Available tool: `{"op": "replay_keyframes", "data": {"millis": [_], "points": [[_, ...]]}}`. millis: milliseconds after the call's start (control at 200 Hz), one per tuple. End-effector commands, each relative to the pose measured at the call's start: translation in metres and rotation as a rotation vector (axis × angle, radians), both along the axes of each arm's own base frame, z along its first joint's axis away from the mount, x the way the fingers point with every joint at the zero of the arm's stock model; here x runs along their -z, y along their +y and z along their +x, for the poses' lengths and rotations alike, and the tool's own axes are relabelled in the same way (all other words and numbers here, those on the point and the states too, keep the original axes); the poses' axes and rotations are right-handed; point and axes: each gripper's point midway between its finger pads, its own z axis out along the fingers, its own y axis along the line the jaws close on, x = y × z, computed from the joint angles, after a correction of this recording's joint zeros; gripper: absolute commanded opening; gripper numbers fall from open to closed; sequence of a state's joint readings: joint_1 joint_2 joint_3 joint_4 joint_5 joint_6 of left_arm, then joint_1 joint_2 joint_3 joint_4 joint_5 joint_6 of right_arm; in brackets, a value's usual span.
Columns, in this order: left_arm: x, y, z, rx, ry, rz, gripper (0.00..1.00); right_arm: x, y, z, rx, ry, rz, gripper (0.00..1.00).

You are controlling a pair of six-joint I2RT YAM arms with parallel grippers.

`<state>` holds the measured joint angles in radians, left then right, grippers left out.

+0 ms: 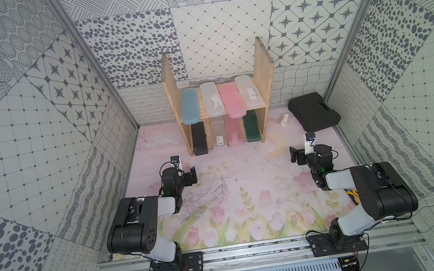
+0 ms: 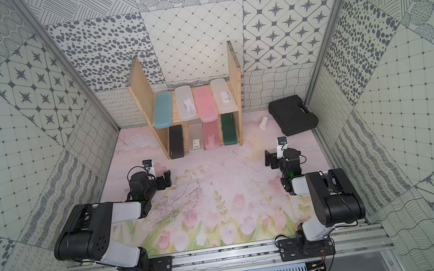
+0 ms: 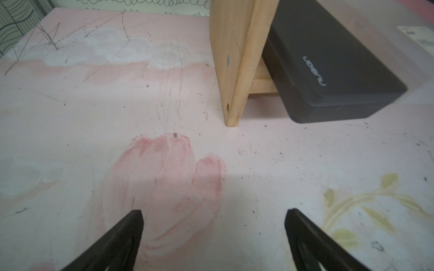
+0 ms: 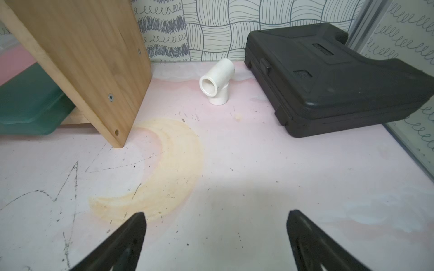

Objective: Remove the pencil cases from the shelf
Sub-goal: Pick up the pencil case from the shelf.

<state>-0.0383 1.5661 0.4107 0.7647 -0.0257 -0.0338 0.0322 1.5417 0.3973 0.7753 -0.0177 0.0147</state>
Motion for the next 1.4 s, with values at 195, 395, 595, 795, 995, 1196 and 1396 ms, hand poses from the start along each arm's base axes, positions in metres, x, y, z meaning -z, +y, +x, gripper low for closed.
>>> {"op": "replay_keyframes", "data": {"millis": [195, 395, 595, 795, 995, 1196, 1396], "points": [[-0.0148, -0.0024, 0.0085, 0.012, -0.065, -0.021, 0.99, -0.0149, 0.0000, 0.0094, 0.000, -0.058, 0.004, 0.98], [-0.0147, -0.0021, 0.0085, 0.010, -0.065, -0.021, 0.99, -0.0149, 0.0004, 0.0094, 0.000, -0.057, 0.006, 0.98], [-0.0148, -0.0013, 0.0086, 0.008, -0.065, -0.021, 0.99, -0.0150, 0.0006, 0.0094, -0.002, -0.058, 0.006, 0.98], [-0.0150, -0.0023, 0.0088, 0.011, -0.066, -0.020, 0.99, -0.0149, 0.0002, 0.0094, 0.000, -0.058, 0.007, 0.98], [-0.0149, -0.0022, 0.0086, 0.011, -0.065, -0.021, 0.99, -0.0149, 0.0000, 0.0094, -0.001, -0.057, 0.008, 0.98], [-0.0139, -0.0016, 0.0085, 0.008, -0.060, -0.027, 0.99, -0.0149, 0.0002, 0.0094, -0.002, -0.057, 0.009, 0.98], [-0.0162, 0.0048, 0.0100, -0.029, -0.052, -0.019, 0.99, -0.0183, -0.0079, 0.0106, 0.049, -0.058, 0.015, 0.98]]}}
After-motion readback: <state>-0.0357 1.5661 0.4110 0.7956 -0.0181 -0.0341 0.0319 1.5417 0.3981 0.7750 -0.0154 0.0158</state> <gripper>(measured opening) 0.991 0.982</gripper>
